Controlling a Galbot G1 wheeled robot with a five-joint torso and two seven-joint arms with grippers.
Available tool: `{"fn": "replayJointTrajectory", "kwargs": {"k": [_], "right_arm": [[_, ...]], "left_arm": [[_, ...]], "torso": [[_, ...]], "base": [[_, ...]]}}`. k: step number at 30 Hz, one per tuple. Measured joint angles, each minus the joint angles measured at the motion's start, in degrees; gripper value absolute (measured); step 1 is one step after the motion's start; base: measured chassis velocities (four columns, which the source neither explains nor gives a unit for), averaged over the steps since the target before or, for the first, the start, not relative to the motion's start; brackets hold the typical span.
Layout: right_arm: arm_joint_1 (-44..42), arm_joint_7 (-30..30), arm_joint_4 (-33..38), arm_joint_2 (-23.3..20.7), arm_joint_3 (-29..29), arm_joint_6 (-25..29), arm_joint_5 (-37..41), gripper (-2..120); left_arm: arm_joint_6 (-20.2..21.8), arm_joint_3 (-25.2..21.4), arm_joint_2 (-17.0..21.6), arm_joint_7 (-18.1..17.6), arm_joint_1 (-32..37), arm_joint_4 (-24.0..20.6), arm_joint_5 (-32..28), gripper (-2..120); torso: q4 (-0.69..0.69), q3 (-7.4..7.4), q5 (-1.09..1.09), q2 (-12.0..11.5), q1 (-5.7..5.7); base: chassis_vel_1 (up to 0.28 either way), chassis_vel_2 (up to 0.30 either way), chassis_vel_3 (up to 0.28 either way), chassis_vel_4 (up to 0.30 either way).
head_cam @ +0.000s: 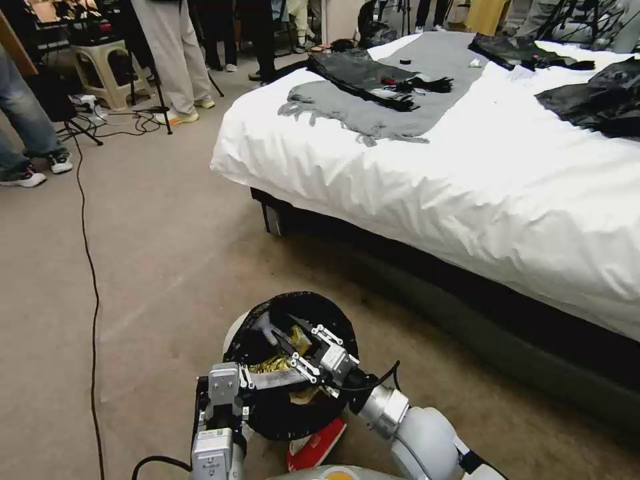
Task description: Pick up the trash bin, then pick up the garbage from the floor and place it into the trash bin.
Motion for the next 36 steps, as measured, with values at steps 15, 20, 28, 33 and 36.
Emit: {"fn": "replayJointTrajectory", "kwargs": {"k": [15,20,28,33,36], "right_arm": [[-0.9,0.5,0.9,-0.1,1.3,0.7,-0.3,100],[-2.4,3.4,6.6,-0.3,3.2,1.2,-0.7,100],[-6.3,13.4,17.1,2.1,8.7,0.8,-0.7,100],[-9.4,17.7,17.7,3.6,10.5,2.0,-0.7,100],[-14.4,20.4,16.5,6.5,11.7,4.3,-1.5,100]], "left_arm": [[0.4,-0.2,0.1,0.2,-0.3,0.0,-0.2,0],[0.8,-0.8,0.2,0.2,-0.9,0.1,-0.9,0],[1.1,-1.6,0.4,0.2,-1.7,1.1,-1.8,0],[1.1,-2.2,0.6,0.1,-1.8,1.1,-2.6,0],[1.2,-3.1,0.8,0.0,-2.3,1.1,-4.1,0]], "torso": [[0.00,0.00,0.00,0.0,0.00],[0.00,0.00,0.00,0.0,0.01],[0.00,0.00,-0.01,0.0,0.01],[0.00,0.00,0.00,0.0,0.00],[-0.01,0.00,-0.01,0.0,0.01]], "base": [[0.000,0.000,0.000,0.000],[0.000,0.000,0.000,0.000],[0.000,0.000,0.000,0.000],[0.000,0.000,0.000,0.000],[0.000,0.000,0.000,0.000]]}}
